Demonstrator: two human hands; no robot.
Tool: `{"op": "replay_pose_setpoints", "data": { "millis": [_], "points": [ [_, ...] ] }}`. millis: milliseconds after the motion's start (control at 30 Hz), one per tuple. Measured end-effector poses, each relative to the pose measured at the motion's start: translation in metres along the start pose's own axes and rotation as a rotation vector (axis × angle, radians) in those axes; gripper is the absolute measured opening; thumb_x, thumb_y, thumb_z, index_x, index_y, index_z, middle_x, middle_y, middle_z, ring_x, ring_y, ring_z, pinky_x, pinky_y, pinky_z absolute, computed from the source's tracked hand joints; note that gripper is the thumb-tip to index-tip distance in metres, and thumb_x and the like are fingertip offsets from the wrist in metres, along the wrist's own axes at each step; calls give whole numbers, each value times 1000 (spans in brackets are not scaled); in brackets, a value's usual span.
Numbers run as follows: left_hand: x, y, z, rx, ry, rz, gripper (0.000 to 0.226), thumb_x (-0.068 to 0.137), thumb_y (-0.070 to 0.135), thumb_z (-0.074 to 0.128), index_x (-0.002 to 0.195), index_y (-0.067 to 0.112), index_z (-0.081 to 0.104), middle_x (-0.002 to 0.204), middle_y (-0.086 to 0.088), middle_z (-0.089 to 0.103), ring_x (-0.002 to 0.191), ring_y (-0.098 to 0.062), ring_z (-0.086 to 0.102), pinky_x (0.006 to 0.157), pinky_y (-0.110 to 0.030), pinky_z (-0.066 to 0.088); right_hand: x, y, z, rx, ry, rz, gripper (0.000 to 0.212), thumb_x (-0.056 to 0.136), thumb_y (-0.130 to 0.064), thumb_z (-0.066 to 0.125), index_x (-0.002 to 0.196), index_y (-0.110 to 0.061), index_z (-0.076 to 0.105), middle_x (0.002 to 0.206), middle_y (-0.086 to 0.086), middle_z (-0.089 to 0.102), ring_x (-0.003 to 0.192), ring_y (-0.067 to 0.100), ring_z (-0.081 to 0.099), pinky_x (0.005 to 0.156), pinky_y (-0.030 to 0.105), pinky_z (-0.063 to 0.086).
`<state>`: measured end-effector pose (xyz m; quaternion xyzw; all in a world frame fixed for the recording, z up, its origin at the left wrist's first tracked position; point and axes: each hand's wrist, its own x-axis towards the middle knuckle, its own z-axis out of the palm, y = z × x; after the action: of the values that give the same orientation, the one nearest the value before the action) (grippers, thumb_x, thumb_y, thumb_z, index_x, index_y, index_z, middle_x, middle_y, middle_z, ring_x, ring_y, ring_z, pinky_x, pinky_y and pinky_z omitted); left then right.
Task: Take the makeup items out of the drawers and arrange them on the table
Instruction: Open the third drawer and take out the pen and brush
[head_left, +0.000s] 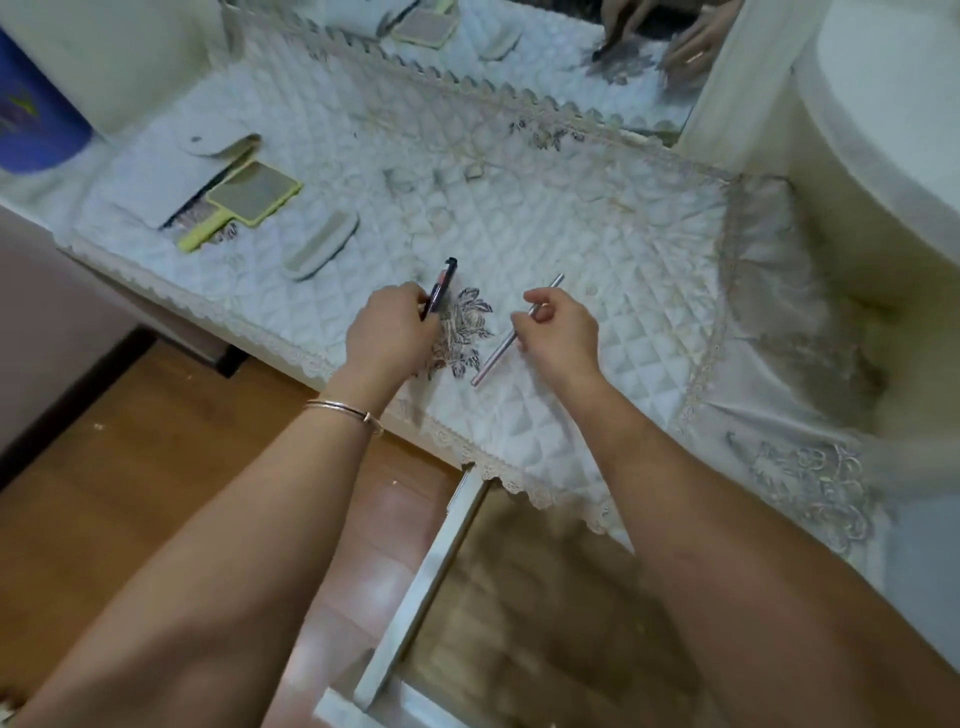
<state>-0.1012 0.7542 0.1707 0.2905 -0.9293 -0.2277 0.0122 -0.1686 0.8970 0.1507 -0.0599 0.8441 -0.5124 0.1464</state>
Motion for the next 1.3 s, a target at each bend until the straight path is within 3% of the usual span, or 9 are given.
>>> {"op": "replay_pose_setpoints", "data": {
  "millis": [300, 533, 633, 733, 867, 933, 1000, 1100, 1300],
  "points": [
    [19, -11, 7, 87, -98, 51, 27, 86, 20, 56, 105, 1, 60, 102, -20, 64, 89, -35, 59, 74, -40, 51, 12, 5, 15, -143, -37, -23, 37, 85, -16, 60, 121, -15, 56, 123, 14, 48, 86, 17, 50, 87, 30, 43],
    [-69, -22, 1, -69, -25, 253, 36, 88, 12, 53, 123, 4, 52, 124, -16, 56, 117, -32, 46, 97, -33, 36, -66, 20, -15, -62, 54, -163, 28, 86, -6, 55, 114, -8, 60, 102, -3, 49, 72, 0, 51, 65, 2, 42],
    [-135, -42, 5, -73, -186, 388, 32, 88, 22, 49, 116, 8, 59, 113, -10, 64, 110, -27, 53, 92, -30, 40, -145, 50, -38, -114, 5, -110, 20, 86, -6, 58, 103, -9, 66, 89, -6, 56, 73, -7, 55, 68, -1, 41],
    [-197, -69, 13, -39, -404, 488, 50, 83, 41, 30, 107, 14, 64, 107, -3, 67, 104, -22, 56, 88, -28, 44, -235, 91, -55, -243, -137, 39, 10, 86, -12, 61, 89, -19, 68, 85, -7, 66, 78, -1, 62, 76, 12, 48],
    [-258, -105, 26, -61, -539, 480, 30, 90, 36, 48, 114, 22, 60, 113, 5, 62, 106, -11, 53, 84, -11, 34, -334, 129, -65, -199, -335, 389, 20, 87, -22, 60, 73, -35, 59, 80, -9, 67, 78, 4, 61, 75, 19, 46],
    [-277, -121, 33, -34, -562, 511, 35, 88, 41, 53, 117, 23, 58, 113, 7, 61, 104, -10, 55, 80, -10, 34, -366, 141, -66, -275, -276, 395, 7, 85, -34, 60, 79, -37, 60, 89, -9, 66, 89, 7, 61, 79, 18, 44],
    [-287, -131, 36, -5, -537, 551, 36, 85, 43, 56, 114, 22, 60, 112, 6, 62, 104, -13, 56, 82, -15, 35, -388, 148, -66, -344, -174, 335, 23, 81, -43, 59, 94, -24, 66, 95, -9, 61, 98, 12, 60, 80, 16, 39],
    [-290, -130, 37, 36, -480, 594, 33, 84, 38, 60, 112, 20, 61, 110, 5, 62, 104, -16, 55, 83, -23, 39, -406, 152, -61, -514, -7, 269, 27, 79, -27, 70, 104, -15, 67, 103, -4, 62, 104, 19, 57, 86, 26, 43],
    [-290, -126, 44, 171, -410, 648, 20, 73, 29, 73, 88, 17, 66, 86, -2, 68, 82, -28, 63, 62, -32, 43, -410, 162, -50, -617, 152, 169, 31, 55, -11, 87, 82, -10, 71, 83, 8, 73, 77, 31, 69, 70, 39, 55]
  ]
}}
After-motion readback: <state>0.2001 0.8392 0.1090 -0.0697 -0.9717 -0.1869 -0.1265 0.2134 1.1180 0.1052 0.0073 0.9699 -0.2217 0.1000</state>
